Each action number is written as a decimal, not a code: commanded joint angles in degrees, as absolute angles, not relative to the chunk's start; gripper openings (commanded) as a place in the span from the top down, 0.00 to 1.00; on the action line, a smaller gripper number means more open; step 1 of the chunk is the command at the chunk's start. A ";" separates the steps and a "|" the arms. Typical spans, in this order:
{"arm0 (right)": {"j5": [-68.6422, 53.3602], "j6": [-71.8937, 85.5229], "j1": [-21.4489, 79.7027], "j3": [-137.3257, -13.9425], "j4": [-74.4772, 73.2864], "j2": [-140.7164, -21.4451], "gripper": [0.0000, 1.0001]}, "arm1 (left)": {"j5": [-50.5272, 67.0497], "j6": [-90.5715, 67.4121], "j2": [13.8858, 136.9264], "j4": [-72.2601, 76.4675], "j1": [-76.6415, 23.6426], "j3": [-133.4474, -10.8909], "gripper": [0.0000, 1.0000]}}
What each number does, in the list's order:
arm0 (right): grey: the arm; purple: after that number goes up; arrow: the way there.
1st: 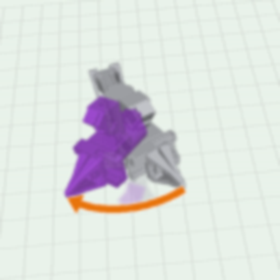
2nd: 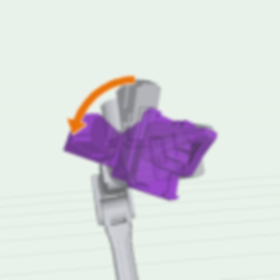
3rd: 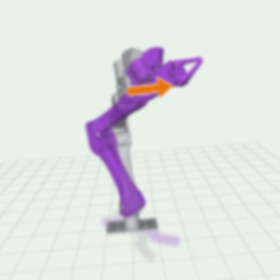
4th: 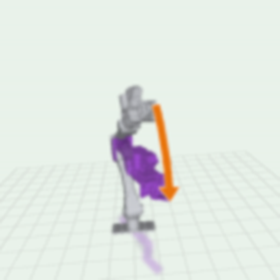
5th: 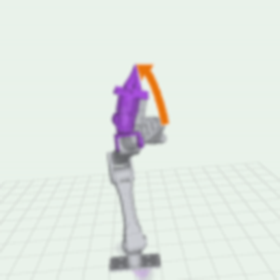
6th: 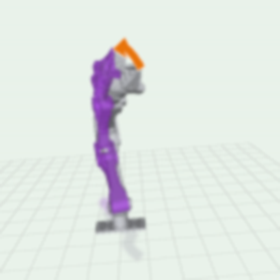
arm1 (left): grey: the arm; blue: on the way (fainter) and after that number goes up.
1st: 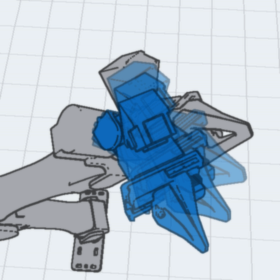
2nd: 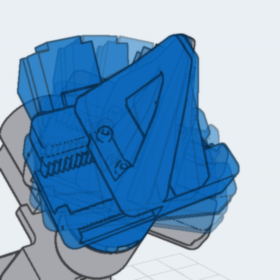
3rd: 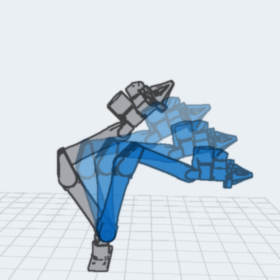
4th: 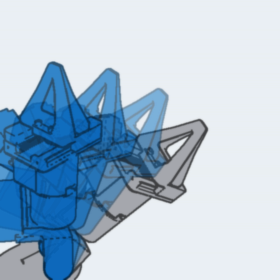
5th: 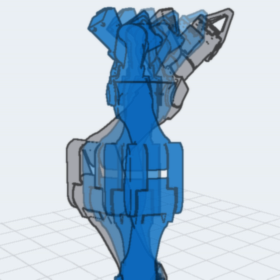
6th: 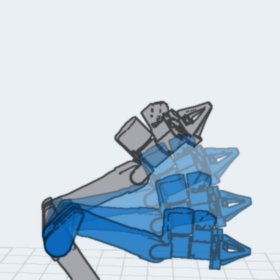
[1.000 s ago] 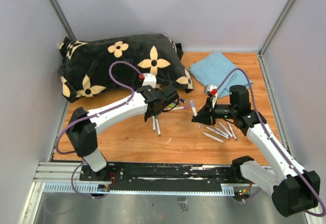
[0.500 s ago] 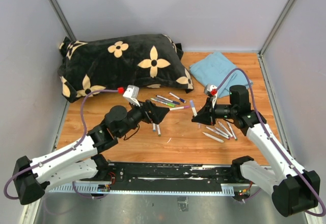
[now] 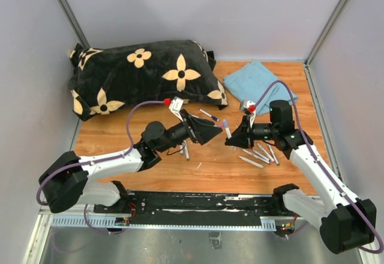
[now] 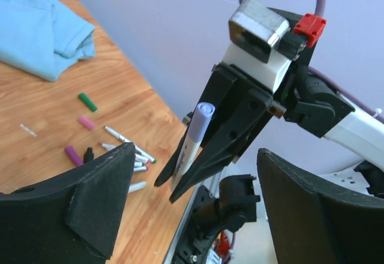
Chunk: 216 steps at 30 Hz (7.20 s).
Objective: Open the pen caps
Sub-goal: Open the pen cap from the pen, then place the pen at the center of the board, then place the pen cap at the center of the board.
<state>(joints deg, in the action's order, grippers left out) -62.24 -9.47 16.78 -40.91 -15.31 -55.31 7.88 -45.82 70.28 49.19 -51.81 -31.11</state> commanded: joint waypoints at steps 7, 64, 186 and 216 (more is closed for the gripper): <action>-66.90 -10.02 17.82 -42.95 -15.43 -56.88 1.00 | 13.24 -47.20 78.29 56.69 -51.50 -38.58 0.37; -20.89 -33.01 27.58 -47.71 -44.70 -68.60 0.96 | -15.41 -53.41 59.64 21.82 -44.76 -34.53 1.00; -8.68 -25.36 12.55 -46.50 -38.23 -55.94 0.15 | -26.05 -55.77 108.02 -13.42 -64.06 -67.68 0.98; -9.31 -25.49 12.30 -46.27 -38.32 -56.25 0.12 | -27.99 -53.00 107.95 -16.39 -64.02 -72.34 0.66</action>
